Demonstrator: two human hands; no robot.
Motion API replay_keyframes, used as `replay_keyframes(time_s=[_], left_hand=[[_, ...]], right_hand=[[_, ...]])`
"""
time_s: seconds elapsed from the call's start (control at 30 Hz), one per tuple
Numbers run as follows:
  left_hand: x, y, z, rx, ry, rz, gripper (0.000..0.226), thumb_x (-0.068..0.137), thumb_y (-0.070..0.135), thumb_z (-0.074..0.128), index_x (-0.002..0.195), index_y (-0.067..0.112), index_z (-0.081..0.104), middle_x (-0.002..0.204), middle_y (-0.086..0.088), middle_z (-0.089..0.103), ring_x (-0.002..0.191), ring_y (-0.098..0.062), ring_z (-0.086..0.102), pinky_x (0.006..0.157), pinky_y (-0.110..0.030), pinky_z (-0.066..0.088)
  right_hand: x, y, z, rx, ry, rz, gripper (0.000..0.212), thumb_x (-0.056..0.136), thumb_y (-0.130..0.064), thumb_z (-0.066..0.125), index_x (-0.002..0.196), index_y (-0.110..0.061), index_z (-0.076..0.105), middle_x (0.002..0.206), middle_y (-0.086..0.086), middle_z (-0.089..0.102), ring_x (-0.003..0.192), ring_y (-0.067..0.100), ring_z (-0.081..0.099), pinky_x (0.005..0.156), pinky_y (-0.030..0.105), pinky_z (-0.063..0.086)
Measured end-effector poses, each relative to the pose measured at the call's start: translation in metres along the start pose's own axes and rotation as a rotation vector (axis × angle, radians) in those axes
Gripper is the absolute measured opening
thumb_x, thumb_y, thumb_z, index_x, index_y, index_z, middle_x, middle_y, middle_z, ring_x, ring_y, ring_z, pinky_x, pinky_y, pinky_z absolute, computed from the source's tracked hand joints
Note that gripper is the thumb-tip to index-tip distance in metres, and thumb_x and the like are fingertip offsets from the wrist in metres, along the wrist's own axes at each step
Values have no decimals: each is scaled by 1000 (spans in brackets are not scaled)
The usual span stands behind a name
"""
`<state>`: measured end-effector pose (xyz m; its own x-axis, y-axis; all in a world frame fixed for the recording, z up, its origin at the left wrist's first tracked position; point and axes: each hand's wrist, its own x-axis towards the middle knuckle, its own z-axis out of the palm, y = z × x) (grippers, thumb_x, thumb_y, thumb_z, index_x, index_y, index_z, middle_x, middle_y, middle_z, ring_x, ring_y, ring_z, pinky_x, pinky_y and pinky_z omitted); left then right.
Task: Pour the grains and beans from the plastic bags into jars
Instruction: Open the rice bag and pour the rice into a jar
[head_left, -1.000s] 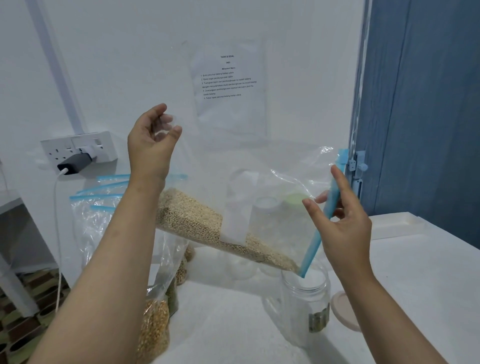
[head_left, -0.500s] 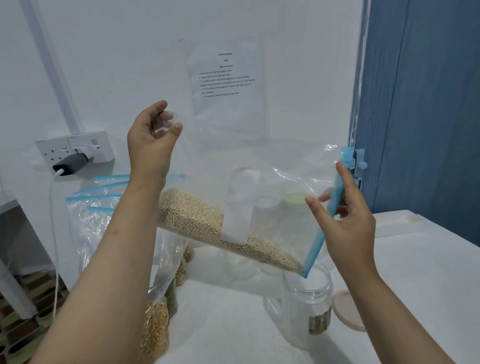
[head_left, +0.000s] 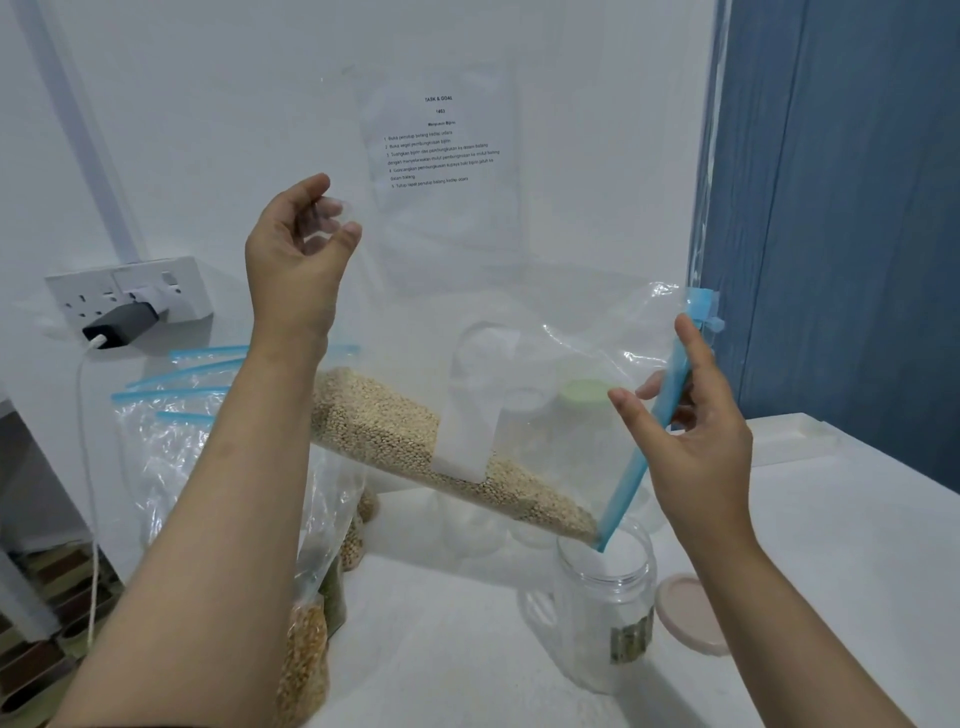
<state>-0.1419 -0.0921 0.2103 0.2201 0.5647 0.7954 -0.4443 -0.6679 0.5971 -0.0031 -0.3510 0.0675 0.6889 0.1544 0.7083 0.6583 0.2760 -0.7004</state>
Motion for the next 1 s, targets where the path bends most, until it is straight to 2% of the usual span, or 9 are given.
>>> replay_keyframes(time_s=[0.17, 0.37, 0.5, 0.8, 1.0], left_hand=[[1, -1, 1, -1, 0, 1, 39, 86, -1, 69, 122, 11, 57, 97, 3, 61, 89, -2, 56, 81, -16, 45], [3, 0, 3, 2, -5, 2, 40, 85, 2, 69, 122, 10, 58, 96, 3, 62, 88, -3, 57, 84, -19, 46], [5, 1, 5, 4, -7, 8, 39, 85, 1, 69, 122, 9, 58, 95, 4, 62, 88, -2, 57, 84, -20, 46], [7, 2, 5, 5, -6, 13, 40, 86, 0, 68, 123, 8, 57, 96, 4, 62, 86, 1, 56, 78, -17, 43], [7, 2, 4, 10, 0, 14, 40, 87, 0, 69, 124, 7, 57, 97, 3, 62, 87, 2, 56, 79, -16, 43]], right_hand=[[0, -1, -1, 3, -8, -4, 72, 85, -30, 72, 150, -37, 39, 89, -12, 57, 88, 12, 57, 86, 21, 52], [-1, -2, -1, -1, -4, -9, 73, 85, -31, 71, 150, -36, 39, 89, -14, 56, 87, 8, 57, 84, 15, 50], [-1, -2, -2, -7, -5, -11, 73, 85, -33, 71, 150, -37, 38, 89, -14, 57, 89, 11, 58, 84, 16, 50], [0, -4, 0, 7, -4, -13, 71, 85, -29, 72, 146, -42, 37, 90, -14, 57, 89, 11, 57, 82, 12, 49], [0, -3, 0, -4, -7, -17, 71, 85, -30, 71, 147, -40, 37, 91, -15, 57, 90, 12, 57, 81, 12, 48]])
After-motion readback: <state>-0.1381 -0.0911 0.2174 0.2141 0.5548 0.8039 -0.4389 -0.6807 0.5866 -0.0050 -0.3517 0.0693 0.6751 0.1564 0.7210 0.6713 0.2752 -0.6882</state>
